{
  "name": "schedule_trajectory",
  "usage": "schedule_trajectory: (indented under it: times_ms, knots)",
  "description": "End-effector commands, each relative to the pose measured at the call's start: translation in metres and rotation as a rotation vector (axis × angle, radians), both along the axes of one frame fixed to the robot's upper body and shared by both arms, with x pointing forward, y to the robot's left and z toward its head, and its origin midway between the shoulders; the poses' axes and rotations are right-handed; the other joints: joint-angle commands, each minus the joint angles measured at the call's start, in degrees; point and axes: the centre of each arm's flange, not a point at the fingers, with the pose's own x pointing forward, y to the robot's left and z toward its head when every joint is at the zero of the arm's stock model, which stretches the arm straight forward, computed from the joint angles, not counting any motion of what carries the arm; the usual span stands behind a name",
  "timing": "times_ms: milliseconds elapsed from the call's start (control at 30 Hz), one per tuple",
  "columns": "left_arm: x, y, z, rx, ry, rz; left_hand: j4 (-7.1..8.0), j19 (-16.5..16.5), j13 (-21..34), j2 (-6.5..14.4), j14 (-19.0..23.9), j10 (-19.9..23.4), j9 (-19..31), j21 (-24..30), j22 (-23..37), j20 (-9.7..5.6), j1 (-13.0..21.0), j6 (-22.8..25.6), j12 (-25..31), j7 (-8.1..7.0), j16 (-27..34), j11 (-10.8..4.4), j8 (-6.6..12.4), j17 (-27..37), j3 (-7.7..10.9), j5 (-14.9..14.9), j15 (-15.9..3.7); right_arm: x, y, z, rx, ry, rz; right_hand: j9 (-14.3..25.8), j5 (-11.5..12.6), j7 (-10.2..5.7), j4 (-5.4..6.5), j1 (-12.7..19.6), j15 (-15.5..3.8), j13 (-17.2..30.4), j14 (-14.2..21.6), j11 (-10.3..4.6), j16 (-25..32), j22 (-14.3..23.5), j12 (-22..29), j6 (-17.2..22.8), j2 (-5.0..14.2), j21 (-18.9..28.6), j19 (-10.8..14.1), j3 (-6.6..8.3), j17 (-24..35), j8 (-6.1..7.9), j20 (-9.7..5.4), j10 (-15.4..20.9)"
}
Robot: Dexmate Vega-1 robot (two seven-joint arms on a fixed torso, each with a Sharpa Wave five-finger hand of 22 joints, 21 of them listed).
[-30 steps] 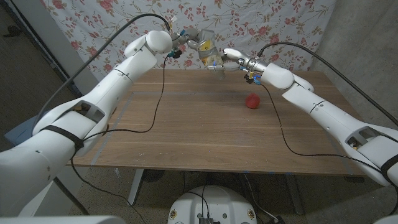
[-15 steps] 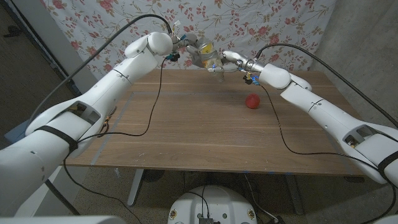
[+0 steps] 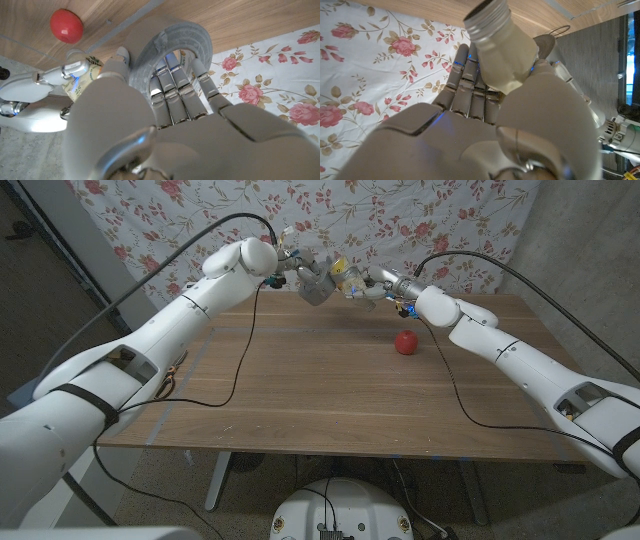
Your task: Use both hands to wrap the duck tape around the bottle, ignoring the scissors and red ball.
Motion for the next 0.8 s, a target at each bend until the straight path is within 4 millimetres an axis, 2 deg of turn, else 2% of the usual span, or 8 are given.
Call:
schedule_trajectory:
  times_ms: [33, 267, 400, 533, 800]
  knots:
    - [0.007, -0.001, -0.015, 0.075, 0.077, 0.046, 1.68, 0.2, 12.4, 8.7, 0.5, 6.4, 0.2, -0.2, 0.2, 0.37, 7.0, 0.2, -0.1, 0.45, 0.3, -5.98, 0.31, 0.3, 2.37, 0.0, -7.28, -0.010, -0.005, -0.002, -0.104, -0.089, -0.154, 0.0, -0.3, -10.86, 2.21, 5.0, -12.59, 0.2, 2.1, -9.78, -0.5, 0.0, -0.2, 10.9, 5.88, -0.1, -0.6, 2.49, -0.1, -0.07, -3.57, 9.5]
    - [0.012, -0.004, -0.029, 0.112, 0.122, 0.056, 1.29, 0.3, 12.4, 8.8, 0.7, 6.5, 0.0, -0.1, 0.3, 0.36, 7.5, 0.4, -0.2, 0.56, 0.5, -5.87, 0.22, 0.7, 2.27, -0.3, -7.38, -0.033, 0.016, -0.016, -0.310, -0.147, -0.231, -0.4, -0.4, -11.30, 2.19, 4.9, -12.61, 0.3, 1.1, -10.18, -1.2, -0.1, -0.6, 11.1, 5.71, -0.3, -1.1, 2.43, -0.4, -0.04, -3.76, 8.7]
    - [0.013, -0.006, -0.037, 0.130, 0.147, 0.057, 1.18, 0.3, 12.4, 8.9, 0.6, 6.6, 0.0, -0.2, 0.3, 0.34, 7.7, 0.6, -0.3, 0.74, 0.4, -5.84, 0.21, 0.8, 2.22, -0.4, -7.35, -0.039, 0.025, -0.024, -0.389, -0.167, -0.244, -0.5, -0.4, -11.40, 2.19, 4.8, -12.61, 0.3, 1.0, -9.85, -1.3, -0.1, -0.5, 11.4, 5.67, -0.3, -1.1, 2.39, -0.5, 0.06, -3.98, 9.2]
    - [0.013, -0.007, -0.045, 0.149, 0.174, 0.059, 1.14, 0.3, 12.4, 8.8, 0.7, 6.6, 0.0, -0.2, 0.3, 0.34, 7.7, 0.6, -0.3, 0.75, 0.5, -5.80, 0.20, 1.0, 2.09, -0.6, -7.27, -0.040, 0.030, -0.029, -0.436, -0.179, -0.263, -0.7, -0.4, -11.27, 2.14, 4.8, -12.62, 0.2, 1.1, -9.60, -1.5, -0.1, -0.6, 11.8, 5.72, -0.3, -1.1, 2.44, -0.6, 0.15, -4.09, 9.3]
    - [0.016, -0.009, -0.059, 0.194, 0.237, 0.071, 0.94, 0.2, 12.4, 8.9, 0.8, 6.6, 0.0, -0.2, 0.3, 0.38, 8.0, 0.6, -0.4, 0.81, 0.6, -5.73, 0.09, 1.3, 1.96, -0.8, -7.34, -0.032, 0.038, -0.034, -0.507, -0.143, -0.302, -0.9, -0.5, -11.29, 2.05, 4.9, -12.63, 0.1, 1.2, -10.13, -1.6, -0.1, -0.9, 11.7, 5.85, -0.3, -0.9, 2.59, -0.8, 0.05, -4.03, 9.0]
